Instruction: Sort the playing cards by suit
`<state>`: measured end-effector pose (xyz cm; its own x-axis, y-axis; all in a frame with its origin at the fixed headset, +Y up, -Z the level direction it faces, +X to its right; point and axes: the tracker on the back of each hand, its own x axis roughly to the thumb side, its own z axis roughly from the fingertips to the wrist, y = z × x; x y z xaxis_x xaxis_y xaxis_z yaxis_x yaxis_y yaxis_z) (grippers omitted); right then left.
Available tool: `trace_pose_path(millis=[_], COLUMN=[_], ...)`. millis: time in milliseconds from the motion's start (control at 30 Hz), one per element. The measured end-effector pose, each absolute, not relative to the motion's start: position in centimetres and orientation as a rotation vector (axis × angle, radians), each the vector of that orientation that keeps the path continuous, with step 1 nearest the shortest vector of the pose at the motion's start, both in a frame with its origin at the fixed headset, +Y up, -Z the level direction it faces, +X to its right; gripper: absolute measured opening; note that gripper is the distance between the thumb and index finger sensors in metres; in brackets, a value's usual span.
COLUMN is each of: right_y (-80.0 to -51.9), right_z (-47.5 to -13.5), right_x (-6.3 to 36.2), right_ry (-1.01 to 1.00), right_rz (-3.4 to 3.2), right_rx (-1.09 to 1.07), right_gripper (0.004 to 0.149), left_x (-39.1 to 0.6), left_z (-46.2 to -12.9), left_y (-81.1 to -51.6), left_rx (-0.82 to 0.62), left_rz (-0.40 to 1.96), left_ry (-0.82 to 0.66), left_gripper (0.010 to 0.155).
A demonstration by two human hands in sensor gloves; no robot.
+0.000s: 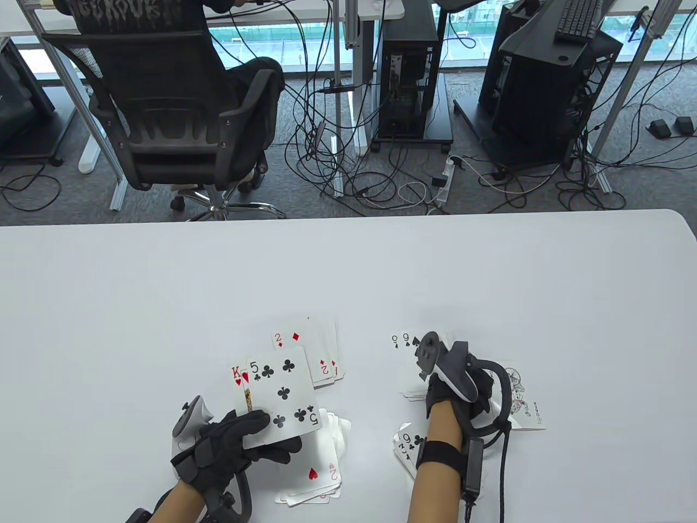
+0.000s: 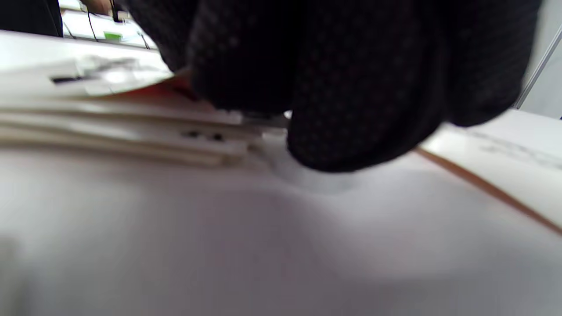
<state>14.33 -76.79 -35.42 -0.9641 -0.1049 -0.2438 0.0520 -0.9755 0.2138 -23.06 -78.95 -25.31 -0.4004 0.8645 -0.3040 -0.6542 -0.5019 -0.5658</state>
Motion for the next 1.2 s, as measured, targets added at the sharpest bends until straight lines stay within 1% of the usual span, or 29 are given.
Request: trace_pose_path(millis=[33, 100, 167, 267, 433, 500, 567, 633, 733, 833, 967, 1033, 1133, 1200], right_y=[-77.0, -76.9, -76.7, -76.1, -73.9, -72.7, -71.6, -70.5, -69.8, -69.5, -69.4, -69.6, -70.3, -70.6], right_z=[-35.4, -35.5, -35.4, -35.2, -34.8, -34.5, -33.8, -32.6, -30.7, -28.8, -26.6, -26.0, -25.6, -25.3], right_x=[14.3, 14.3, 14.3, 14.2, 12.4, 11.3, 9.8, 7.9, 5.4, 3.4, 2.1, 1.8, 1.7, 1.6], right_ry=[-0.39, -0.342, -0.348, -0.256, -0.158, -0.083, 0.044, 0.188, 0.333, 0.407, 0.532, 0.522, 0.398, 0.402], right_rz=[-3.005, -3.003, -2.991, -2.975, -2.967, -3.029, -3.12, -3.265, -3.396, -3.39, -3.561, -3.697, -3.787, -3.81], right_rx=[0.42, 0.411, 0.424, 0.402, 0.277, 0.176, 0.048, -0.132, -0.35, -0.545, -0.697, -0.688, -0.668, -0.709], right_gripper=[0.05, 0.05, 0.051, 0.054, 0.055, 0.055, 0.056, 0.056, 0.055, 0.057, 0.06, 0.062, 0.068, 0.072], left_x=[-23.0, -23.0, -23.0, -22.9, -22.9, -22.9, -22.9, -22.9, -22.8, -22.8, -22.8, -22.8, -22.8, -22.8], left_z=[-25.3, -25.3, -25.3, -25.3, -25.3, -25.3, -25.3, -25.3, -25.3, -25.2, -25.2, -25.2, -25.1, -25.1], left_y=[-79.0, -79.0, -79.0, -79.0, -79.0, -79.1, -79.0, -79.0, -79.0, -79.0, -79.0, -79.1, -79.1, -79.1], left_rx=[-0.714, -0.718, -0.72, -0.723, -0.723, -0.724, -0.723, -0.719, -0.72, -0.721, -0.72, -0.719, -0.715, -0.716], left_rz=[2.006, 2.005, 2.003, 2.003, 2.0, 2.002, 2.001, 1.998, 1.997, 1.996, 1.994, 1.995, 1.997, 1.998], left_ry=[-0.444, -0.443, -0.443, -0.44, -0.437, -0.436, -0.436, -0.441, -0.448, -0.453, -0.462, -0.461, -0.455, -0.452], left_gripper=[0.043, 0.043, 0.043, 0.043, 0.043, 0.043, 0.043, 0.043, 0.043, 0.043, 0.043, 0.043, 0.044, 0.044])
